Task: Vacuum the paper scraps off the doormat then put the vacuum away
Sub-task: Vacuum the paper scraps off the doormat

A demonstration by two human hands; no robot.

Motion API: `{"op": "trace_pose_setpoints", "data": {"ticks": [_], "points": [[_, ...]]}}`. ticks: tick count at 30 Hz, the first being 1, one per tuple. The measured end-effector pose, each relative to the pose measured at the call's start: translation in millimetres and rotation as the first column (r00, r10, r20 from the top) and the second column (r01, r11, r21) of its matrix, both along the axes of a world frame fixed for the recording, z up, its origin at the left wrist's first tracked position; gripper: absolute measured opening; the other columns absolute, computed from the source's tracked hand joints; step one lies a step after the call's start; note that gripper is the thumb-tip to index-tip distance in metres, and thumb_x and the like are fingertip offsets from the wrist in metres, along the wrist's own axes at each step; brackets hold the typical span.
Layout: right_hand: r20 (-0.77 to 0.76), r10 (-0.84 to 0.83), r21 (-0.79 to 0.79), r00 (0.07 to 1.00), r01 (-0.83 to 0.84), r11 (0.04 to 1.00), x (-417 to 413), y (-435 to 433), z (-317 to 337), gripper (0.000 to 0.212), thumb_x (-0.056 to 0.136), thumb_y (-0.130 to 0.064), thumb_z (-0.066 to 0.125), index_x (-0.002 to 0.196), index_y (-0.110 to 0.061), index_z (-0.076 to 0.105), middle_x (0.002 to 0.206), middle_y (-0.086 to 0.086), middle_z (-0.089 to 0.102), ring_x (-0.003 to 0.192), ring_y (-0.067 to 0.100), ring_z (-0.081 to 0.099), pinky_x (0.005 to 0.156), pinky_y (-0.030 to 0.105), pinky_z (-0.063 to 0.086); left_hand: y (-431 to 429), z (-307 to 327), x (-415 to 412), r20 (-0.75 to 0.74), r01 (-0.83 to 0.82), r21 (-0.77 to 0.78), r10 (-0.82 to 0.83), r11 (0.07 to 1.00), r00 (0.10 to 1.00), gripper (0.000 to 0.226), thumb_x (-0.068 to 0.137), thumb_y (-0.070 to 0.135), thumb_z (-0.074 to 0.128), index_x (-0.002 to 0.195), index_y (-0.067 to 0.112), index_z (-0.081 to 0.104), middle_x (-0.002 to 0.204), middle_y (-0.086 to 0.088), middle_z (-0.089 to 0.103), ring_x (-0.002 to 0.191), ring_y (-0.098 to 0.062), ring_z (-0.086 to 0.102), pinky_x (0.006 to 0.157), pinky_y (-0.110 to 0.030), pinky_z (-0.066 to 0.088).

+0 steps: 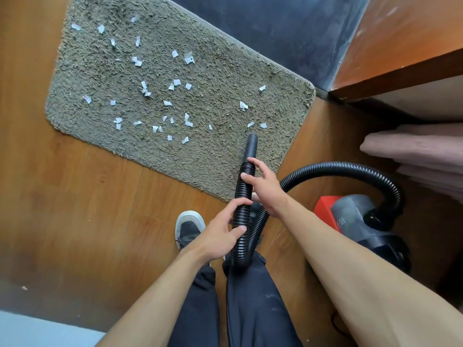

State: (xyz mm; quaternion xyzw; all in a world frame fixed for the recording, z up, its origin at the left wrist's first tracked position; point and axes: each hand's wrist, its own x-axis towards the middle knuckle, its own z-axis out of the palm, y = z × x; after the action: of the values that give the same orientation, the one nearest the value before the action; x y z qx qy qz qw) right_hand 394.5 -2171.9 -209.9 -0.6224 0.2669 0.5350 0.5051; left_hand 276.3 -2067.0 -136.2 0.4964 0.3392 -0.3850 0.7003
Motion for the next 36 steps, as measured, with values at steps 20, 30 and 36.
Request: {"op": "trace_pose_setpoints", "data": {"ticks": [20,30,36], "points": [[0.073,-0.006,-0.001,0.997,0.006,1.0,26.9,2.2,-3.5,0.047,0.093,-0.005,0.06,0.135,-0.024,0.05,0.101,0.01,0.063,0.085,0.023,0.064,0.078,0.045,0.058,-2.8,-8.8,23.2,0.058,-0.021,0.07,0.017,0.997,0.998,0.056,0.097,0.003,0.05,0.12,0.053,0.052,0.105,0.002,0.063,0.099,-0.031,0.066,0.082,-0.045,0.058],[0.119,0.02,0.034,0.993,-0.024,0.999,44.7,-12.1,-6.2,0.048,0.094,-0.006,0.06,0.136,-0.026,0.048,0.104,0.014,0.062,0.088,0.023,0.063,0.071,0.036,0.058,-14.0,-12.7,40.0,0.076,0.024,0.098,-0.032,0.995,0.997,0.057,0.096,0.004,0.051,0.125,0.053,0.049,0.11,-0.002,0.064,0.081,-0.017,0.062,0.067,-0.029,0.049],[0.133,0.161,0.059,0.978,-0.17,0.984,56.7,2.1,-4.3,0.05,0.094,-0.001,0.057,0.139,-0.021,0.046,0.103,0.014,0.06,0.082,0.019,0.06,0.056,0.021,0.054,-14.3,-15.6,44.3,0.071,-0.056,0.061,0.051,0.997,0.996,0.055,0.096,-0.001,0.052,0.116,0.05,0.052,0.104,-0.009,0.06,0.085,-0.018,0.062,0.066,-0.027,0.056]]}}
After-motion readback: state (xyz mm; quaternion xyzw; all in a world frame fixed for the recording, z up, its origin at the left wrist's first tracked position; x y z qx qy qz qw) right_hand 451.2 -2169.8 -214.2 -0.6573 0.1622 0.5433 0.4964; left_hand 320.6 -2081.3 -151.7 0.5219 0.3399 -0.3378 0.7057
